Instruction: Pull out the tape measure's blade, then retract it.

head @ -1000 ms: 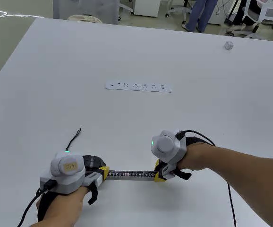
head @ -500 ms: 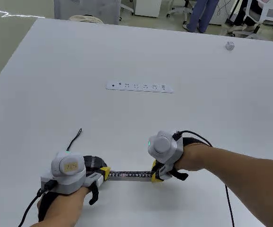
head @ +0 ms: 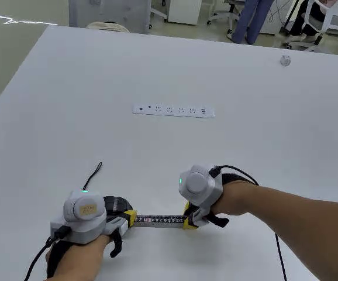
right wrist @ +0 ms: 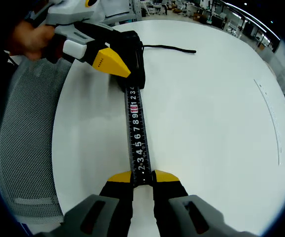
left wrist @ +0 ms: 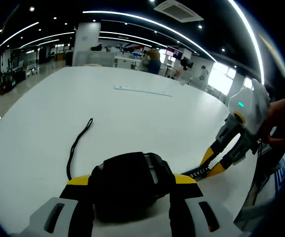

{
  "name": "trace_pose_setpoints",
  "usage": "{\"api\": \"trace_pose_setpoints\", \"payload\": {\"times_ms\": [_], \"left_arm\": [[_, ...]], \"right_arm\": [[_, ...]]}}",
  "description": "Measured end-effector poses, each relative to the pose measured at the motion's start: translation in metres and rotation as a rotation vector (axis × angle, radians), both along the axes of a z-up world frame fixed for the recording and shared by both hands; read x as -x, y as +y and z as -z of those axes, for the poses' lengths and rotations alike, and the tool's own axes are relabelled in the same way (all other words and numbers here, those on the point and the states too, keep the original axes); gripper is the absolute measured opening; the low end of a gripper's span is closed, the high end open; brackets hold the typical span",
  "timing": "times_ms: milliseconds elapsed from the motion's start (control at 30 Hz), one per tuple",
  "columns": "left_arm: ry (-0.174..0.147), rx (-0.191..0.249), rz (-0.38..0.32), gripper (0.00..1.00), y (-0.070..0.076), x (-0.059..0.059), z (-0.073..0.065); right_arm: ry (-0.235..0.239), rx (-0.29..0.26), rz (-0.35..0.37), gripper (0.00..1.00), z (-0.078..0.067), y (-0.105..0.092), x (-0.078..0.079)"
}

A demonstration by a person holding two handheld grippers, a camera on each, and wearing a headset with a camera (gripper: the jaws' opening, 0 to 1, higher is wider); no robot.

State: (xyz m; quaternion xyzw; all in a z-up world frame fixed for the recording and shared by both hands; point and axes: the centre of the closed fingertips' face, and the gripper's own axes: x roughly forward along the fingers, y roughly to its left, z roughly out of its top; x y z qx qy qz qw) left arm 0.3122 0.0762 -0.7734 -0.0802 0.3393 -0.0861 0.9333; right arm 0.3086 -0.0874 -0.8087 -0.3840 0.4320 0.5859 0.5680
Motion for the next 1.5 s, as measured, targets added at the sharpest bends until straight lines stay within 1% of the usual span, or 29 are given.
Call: {"api": "trace_pose_setpoints", "payload": {"times_ms": [533, 1000, 1500], "left_arm": [[0.002, 0.01, -0.004, 0.59, 0.0, 0.0, 0.0], [0.004, 0.016, -0.003, 0.59, 0.0, 0.001, 0.0], [0.006, 0.023, -0.002, 0.59, -0.001, 0.0, 0.001]], "right_arm": [[0.0, -0.012, -0.007, 0.14, 0.0, 0.015, 0.001], [0.002, -0.034, -0.022, 0.14, -0.001, 0.031, 0.004], [0.0, -0.039, -0.038, 0.14, 0.0, 0.041, 0.005]]}}
